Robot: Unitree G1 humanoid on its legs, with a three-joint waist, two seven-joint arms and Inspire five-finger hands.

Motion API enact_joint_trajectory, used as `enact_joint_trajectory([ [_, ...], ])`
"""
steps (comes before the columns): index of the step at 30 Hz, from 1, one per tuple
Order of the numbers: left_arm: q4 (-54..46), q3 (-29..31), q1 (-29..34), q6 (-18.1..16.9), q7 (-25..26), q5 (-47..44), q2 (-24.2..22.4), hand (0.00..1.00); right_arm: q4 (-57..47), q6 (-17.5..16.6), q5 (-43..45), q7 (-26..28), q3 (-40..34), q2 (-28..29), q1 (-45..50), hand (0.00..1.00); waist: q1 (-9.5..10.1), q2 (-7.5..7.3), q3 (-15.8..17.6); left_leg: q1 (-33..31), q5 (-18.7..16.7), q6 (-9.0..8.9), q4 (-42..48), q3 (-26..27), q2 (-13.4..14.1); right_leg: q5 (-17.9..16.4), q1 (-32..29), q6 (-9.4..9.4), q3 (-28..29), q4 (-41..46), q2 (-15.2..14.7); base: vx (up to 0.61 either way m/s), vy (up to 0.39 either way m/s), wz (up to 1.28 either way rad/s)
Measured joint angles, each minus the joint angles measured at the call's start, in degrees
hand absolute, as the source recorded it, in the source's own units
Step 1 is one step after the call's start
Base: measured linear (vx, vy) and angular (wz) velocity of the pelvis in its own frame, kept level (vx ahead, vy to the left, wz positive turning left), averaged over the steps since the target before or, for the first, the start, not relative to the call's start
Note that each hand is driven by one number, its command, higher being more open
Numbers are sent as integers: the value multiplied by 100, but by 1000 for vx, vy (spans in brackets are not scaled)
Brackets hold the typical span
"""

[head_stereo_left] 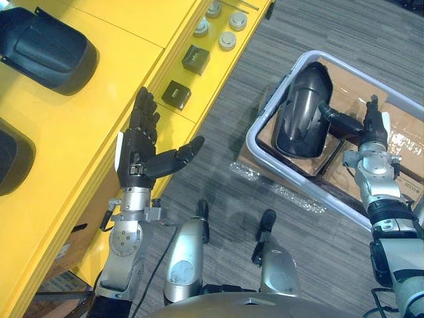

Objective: Walk over and take three plastic housings, then place them on the shelf

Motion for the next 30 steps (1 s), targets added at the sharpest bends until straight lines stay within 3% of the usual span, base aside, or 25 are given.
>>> enact_joint_trajectory([
  [6, 1, -150, -85, 58, -5, -22, -3, 100, 346, 567, -424, 100, 321, -184, -507, 100, 38, 104, 52, 2, 63, -5, -46, -18, -16, -1, -17, -2, -34, 44, -19, -24, 2, 2],
  [7, 2, -183, -106, 61, -8, -21, -3, 100, 372, 600, -450, 106, 338, -243, -542, 0, 55, 124, 61, 2, 81, -2, -63, -18, -24, -2, -31, -2, -34, 60, -31, -41, 12, 3],
  [11, 57, -256, -182, 61, -11, -23, -10, 100, 709, 798, -898, 183, 464, -396, -870, 0, 119, 181, 87, 4, 265, -11, -278, -66, -83, 10, -95, -17, -104, 86, -74, -69, -3, 11],
  [20, 258, -375, -236, 62, 1, -70, -14, 100, 1602, 1666, -2246, -137, 514, -756, -1633, 0, 263, 269, 87, 35, 717, -89, -847, -257, -135, 24, -184, -85, -360, 85, -78, -48, -24, 13],
  [24, 255, -373, -215, 61, -15, -80, -14, 100, 1945, 2124, -2473, 56, 518, -766, -1653, 0, 320, 403, 84, 136, 850, -96, -1079, -292, -186, 20, -158, -91, -403, 86, -115, -6, 4, 8],
  [30, 105, -272, 1, 60, -290, -152, -6, 100, 1945, 1900, -2561, -149, 156, -670, -1177, 0, 303, 416, 79, 309, 1014, -99, -1376, -358, -219, 0, -63, -116, -515, 91, -140, -16, 17, 8],
])
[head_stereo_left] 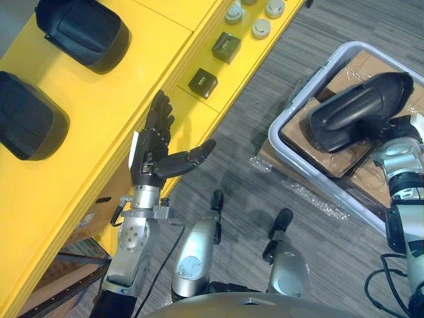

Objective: Walk over and take three plastic housings, then place them on the shelf

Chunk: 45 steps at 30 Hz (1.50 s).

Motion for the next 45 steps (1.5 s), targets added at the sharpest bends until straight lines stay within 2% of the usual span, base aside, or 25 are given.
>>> enact_joint_trajectory([
  [2, -29, 82, 147, 0, -69, 0, 12, 100, -123, -115, -4, -157, -67, 1, 197, 0, -3, -3, 2, 81, 83, -1, -148, 1, -2, 0, 9, 0, 0, 0, 0, -5, 7, 2],
  [9, -173, 266, 342, -19, -362, -225, 41, 100, -1128, -124, -111, -614, -70, 77, 1105, 0, -41, -73, 2, 401, 220, -25, -495, 105, 46, -8, 117, -14, 92, -16, 38, 5, 1, -8],
  [11, -220, 269, 339, -19, -499, -216, 47, 100, -1593, -130, -138, -751, -73, 176, 1365, 0, -105, -152, -13, 527, 233, -27, -590, 182, 70, -8, 163, -14, 171, -36, 59, 15, -7, -19],
  [12, -282, 279, 358, -10, -571, -216, 65, 100, -1880, -129, -247, -780, -74, 304, 1482, 0, -183, -234, -26, 629, 233, -28, -645, 234, 94, -8, 209, -14, 212, -56, 83, 27, -15, -19],
  [14, -297, 255, 280, 100, -739, -205, 158, 100, -2360, -130, -456, -826, -74, 451, 1740, 0, -215, -365, -95, 731, 199, -69, -659, 352, 139, -3, 255, -17, 320, -119, 127, 47, -26, -31],
  [16, -295, 184, 90, 339, -883, -204, 365, 100, -2731, -188, -629, -908, -73, 591, 1929, 0, -295, -485, -185, 827, 159, -96, -659, 448, 183, -2, 307, -18, 400, -151, 169, 39, -24, -34],
  [17, -253, 125, -111, 573, -1044, -218, 536, 100, -2991, -315, -798, -932, -66, 688, 2042, 0, -350, -599, -296, 923, 111, -114, -658, 576, 225, 16, 342, -33, 519, -201, 206, 26, -16, -37],
  [19, -35, 4, -451, 838, -1257, -239, 647, 100, -3135, -480, -1003, -961, -45, 709, 2119, 0, -424, -684, -438, 1074, 43, -136, -655, 722, 256, 29, 425, -34, 654, -244, 233, 50, -23, -44],
  [22, 558, -172, -1008, 1465, -1601, -890, 675, 100, -3207, -698, -1250, -1068, -34, 710, 2158, 0, -597, -787, -786, 1249, -80, -151, -633, 944, 289, 42, 497, -18, 868, -315, 263, 35, -9, -37],
  [23, 727, -196, -1117, 1589, -1654, -1038, 679, 100, -3216, -751, -1261, -1087, -17, 710, 2158, 0, -634, -808, -844, 1297, -106, -155, -632, 994, 300, 42, 517, -17, 914, -321, 273, 37, -11, -45],
  [25, 1472, -292, -1565, 2135, -1729, -1453, 679, 100, -3349, -867, -1487, -1130, 17, 710, 2224, 0, -771, -865, -1000, 1465, -236, -187, -528, 1125, 366, 43, 673, -15, 1033, -383, 303, 34, -10, -34],
  [26, 1632, -294, -1642, 2277, -1760, -1556, 679, 100, -3406, -903, -1552, -1133, 25, 710, 2241, 0, -799, -875, -1018, 1507, -265, -203, -510, 1161, 385, 45, 704, -14, 1067, -395, 319, 14, -13, -32],
  [29, 2301, -374, -1949, 3030, -1875, -2199, 690, 100, -3565, -1149, -1903, -1162, 103, 709, 2251, 0, -928, -897, -1150, 1511, -398, -249, -322, 1276, 496, 61, 717, -26, 1161, -417, 405, 4, -29, -23],
  [33, 2889, -785, -2289, 3776, -2026, -2781, 716, 100, -3631, -1404, -2050, -1160, 365, 709, 2251, 0, -971, -897, -1240, 1511, -458, -278, -209, 1322, 565, 81, 728, -34, 1205, -421, 479, -18, -24, -9],
  [38, 3518, -1168, -2650, 4151, -1982, -3228, 636, 100, -3719, -1738, -2185, -1160, 777, 709, 2252, 0, -978, -895, -1248, 1487, -577, -274, 16, 1359, 613, 117, 779, -46, 1241, -431, 499, -61, -8, -6],
  [42, 3899, -1468, -3030, 4192, -1772, -3885, 435, 100, -3737, -1900, -2373, -1160, 981, 753, 2252, 0, -956, -918, -1262, 1460, -592, -272, 67, 1360, 615, 118, 776, -47, 1241, -433, 514, -61, -14, -1],
  [45, 4032, -1625, -3349, 4170, -1604, -4566, 263, 100, -3819, -2027, -2373, -1162, 1069, 1019, 2252, 0, -966, -991, -1310, 1402, -592, -274, 82, 1367, 637, 121, 718, -51, 1245, -442, 537, -31, -13, -2],
])
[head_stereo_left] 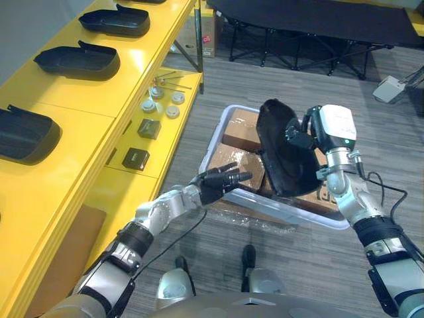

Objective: Walk over and take three plastic housings, then place them on the shelf

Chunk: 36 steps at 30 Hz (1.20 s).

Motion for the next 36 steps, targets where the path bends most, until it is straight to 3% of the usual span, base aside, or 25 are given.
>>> enact_joint_trajectory([
  [3, 9, -115, -314, -71, 146, -491, -170, 100, -67, -114, -2, -10, 48, 262, -1, 0, 4, -111, -14, -118, -10, -13, 88, 5, 8, 35, -89, -34, 19, -1, 30, -5, -3, -2],
  [7, 297, -225, -539, -476, 513, -946, -328, 100, -284, -186, 2, -222, 135, 470, -3, 0, -8, -214, -33, -109, -25, -25, 91, 31, 14, 50, -98, -33, 60, 1, 39, -7, 0, -3],
  [11, 373, -221, -546, -787, 814, -1207, -383, 100, -512, -315, 2, -263, 194, 764, -2, 0, -4, -238, -30, -117, -149, -8, 261, 118, 77, 77, -96, -31, 166, 5, 45, -42, 6, -12],
  [21, 755, -237, -554, -923, 1180, -1431, -513, 100, -521, -502, 6, -450, 331, 1112, 264, 0, 2, -357, -4, -188, -334, 24, 579, 128, 116, 82, -49, -26, 194, 12, 39, -45, 4, -3],
  [22, 812, -238, -571, -923, 1181, -1451, -544, 0, -521, -502, 8, -458, 332, 1120, 289, 0, -2, -370, 2, -211, -340, 25, 593, 119, 121, 83, -54, -26, 187, 11, 39, 0, 0, 0],
  [27, 880, -260, -591, -958, 1180, -1516, -582, 0, -703, -513, 21, -477, 289, 1237, 465, 0, -5, -407, 16, -221, -364, 15, 641, 115, 140, 79, -53, -31, 185, 8, 49, 0, 0, 0],
  [33, 1216, -272, -778, -1567, 1178, -1911, -599, 0, -1203, -1035, 14, -815, 566, 1377, 733, 0, -24, -518, 73, -222, -399, 4, 677, 118, 177, 69, -41, -47, 196, 12, 49, -6, 2, -2],
  [36, 1218, -273, -781, -1833, 1160, -2139, -608, 0, -1203, -1090, 16, -911, 576, 1439, 761, 0, -10, -563, 92, -222, -399, 4, 677, 116, 178, 61, -40, -59, 192, 19, 48, 0, 0, 0],
])
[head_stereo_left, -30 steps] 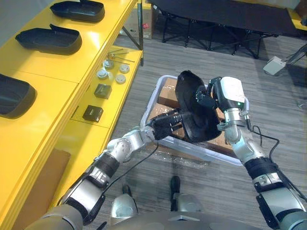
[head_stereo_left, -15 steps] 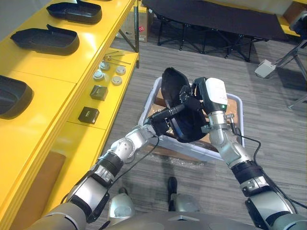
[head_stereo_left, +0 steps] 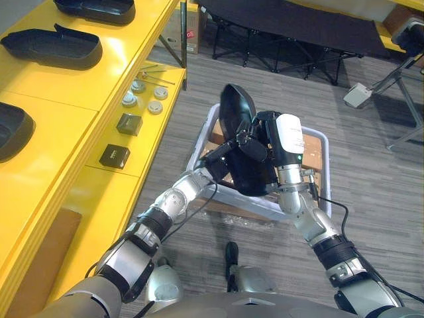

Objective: Walk over and take three plastic housings, then place them on the shelf

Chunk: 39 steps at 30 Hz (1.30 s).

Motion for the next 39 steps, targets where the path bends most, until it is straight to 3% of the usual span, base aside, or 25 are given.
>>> enact_joint_trajectory([
  [12, 1, -402, 56, -491, -361, -646, -124, 0, -186, -51, 3, -370, -32, 84, 182, 0, 1, -103, 46, 66, 5, -5, -106, 10, -10, -21, 8, -27, 10, 3, -2, -3, -1, -1],
  [13, 1, -428, 106, -573, -435, -646, -131, 0, -189, -82, 2, -402, -13, 84, 234, 100, 4, -102, 46, 102, 6, -6, -126, 17, -10, -32, 32, -35, 13, 4, 0, 0, 0, 0],
  [19, -275, -371, 585, -1037, -492, -451, -253, 0, -210, -168, 7, -580, -6, 90, 494, 100, 27, -104, 44, 151, 20, -18, -222, 15, -21, -66, 46, -37, -8, 10, 4, -1, -1, 1],
  [22, -718, -152, 1022, -1500, -173, 630, -310, 0, -298, -256, 276, -672, -11, 146, 894, 100, 45, -103, 44, 309, 58, -30, -335, 12, -43, -108, 149, -24, -29, 12, 0, 23, 2, 2],
  [25, -1277, 252, 1275, -1585, 107, 1741, -313, 0, -715, -303, 534, -652, -32, 337, 1254, 100, 33, -95, 39, 362, 76, -32, -417, 8, -63, -145, 189, -29, -54, 11, -4, 5, 1, 5],
  [29, -2293, 855, 1771, -1580, 476, 3518, -418, 0, -1335, -414, 800, -57, -252, 358, 1612, 100, 25, -12, -9, 516, 133, -37, -561, 0, -141, -171, 292, -59, -189, 13, -2, 7, -2, 4],
  [33, -3241, 1490, 2438, -1649, 672, 4814, -509, 0, -1810, -493, 1582, 735, -534, 363, 2017, 100, 19, 203, -259, 662, 185, -41, -753, -13, -189, -200, 370, -48, -318, 9, -22, 8, 3, 3],
  [39, -4404, 2525, 3311, -2732, 1123, 6047, -500, 0, -1911, 61, 3088, 1402, -1740, 534, 2604, 100, 28, 352, -511, 888, 257, -56, -976, 7, -200, -234, 522, -43, -373, -42, -19, 2, 0, 1],
])
